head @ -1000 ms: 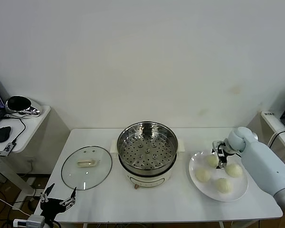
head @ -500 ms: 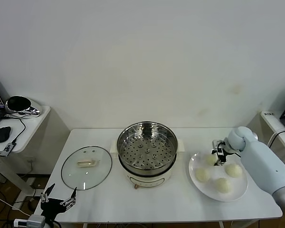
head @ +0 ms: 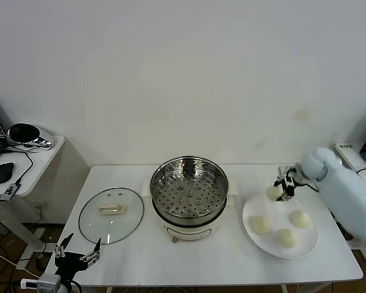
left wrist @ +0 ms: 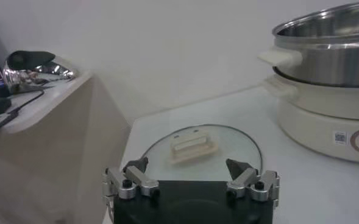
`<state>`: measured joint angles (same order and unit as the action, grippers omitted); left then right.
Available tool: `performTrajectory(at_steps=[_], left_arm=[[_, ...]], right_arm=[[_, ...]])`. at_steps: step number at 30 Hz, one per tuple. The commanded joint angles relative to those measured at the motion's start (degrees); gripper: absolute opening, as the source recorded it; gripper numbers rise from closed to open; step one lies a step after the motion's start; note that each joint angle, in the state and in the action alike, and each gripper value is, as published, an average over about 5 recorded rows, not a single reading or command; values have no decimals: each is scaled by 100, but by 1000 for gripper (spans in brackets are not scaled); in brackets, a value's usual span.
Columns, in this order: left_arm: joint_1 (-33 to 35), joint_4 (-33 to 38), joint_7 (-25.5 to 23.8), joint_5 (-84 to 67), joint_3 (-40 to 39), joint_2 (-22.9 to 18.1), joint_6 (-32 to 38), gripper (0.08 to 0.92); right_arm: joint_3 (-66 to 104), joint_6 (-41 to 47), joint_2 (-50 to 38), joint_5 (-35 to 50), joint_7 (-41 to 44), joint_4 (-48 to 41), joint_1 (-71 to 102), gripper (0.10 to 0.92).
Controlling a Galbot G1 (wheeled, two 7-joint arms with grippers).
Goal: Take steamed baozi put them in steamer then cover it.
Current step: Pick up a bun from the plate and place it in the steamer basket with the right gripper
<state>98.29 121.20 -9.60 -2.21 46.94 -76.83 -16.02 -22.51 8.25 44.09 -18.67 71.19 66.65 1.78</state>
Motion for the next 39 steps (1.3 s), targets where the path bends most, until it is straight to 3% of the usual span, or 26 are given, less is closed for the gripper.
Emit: performTrajectory(at_steps=[1,5,11,15,20,25,39], left_arm=[[4,18,34,8,27,-12,-6,823],[25,121,68,8,30,-61,-7,823],[33,261,76,-1,86,-97,-13,823],[61,313,78,-43,197,-77,-27,823],[76,381,61,-53,234,-131,-65,823],[74,430,63,-53,227,-219,-82,823],[151,550,70,-50,262,-313,-105,823]], right_arm=[[-1688,136,339,1447,410,-8,-2366,577],[-1924,-489,1241,1822,663,-991,-2906,577],[-2126,-3206,2713,2578,926,-2854,-3302,577],[-2258,-4250,3023,2248,820,-2799,-3264,577],[-2322,-5476,3217,1166,629,-2425,-3152,577],[-2446,-5575,3252,242,312,-2138,-3062,577],[-2425,-5577,3711,-1054,-236,-1931,-2588,577]])
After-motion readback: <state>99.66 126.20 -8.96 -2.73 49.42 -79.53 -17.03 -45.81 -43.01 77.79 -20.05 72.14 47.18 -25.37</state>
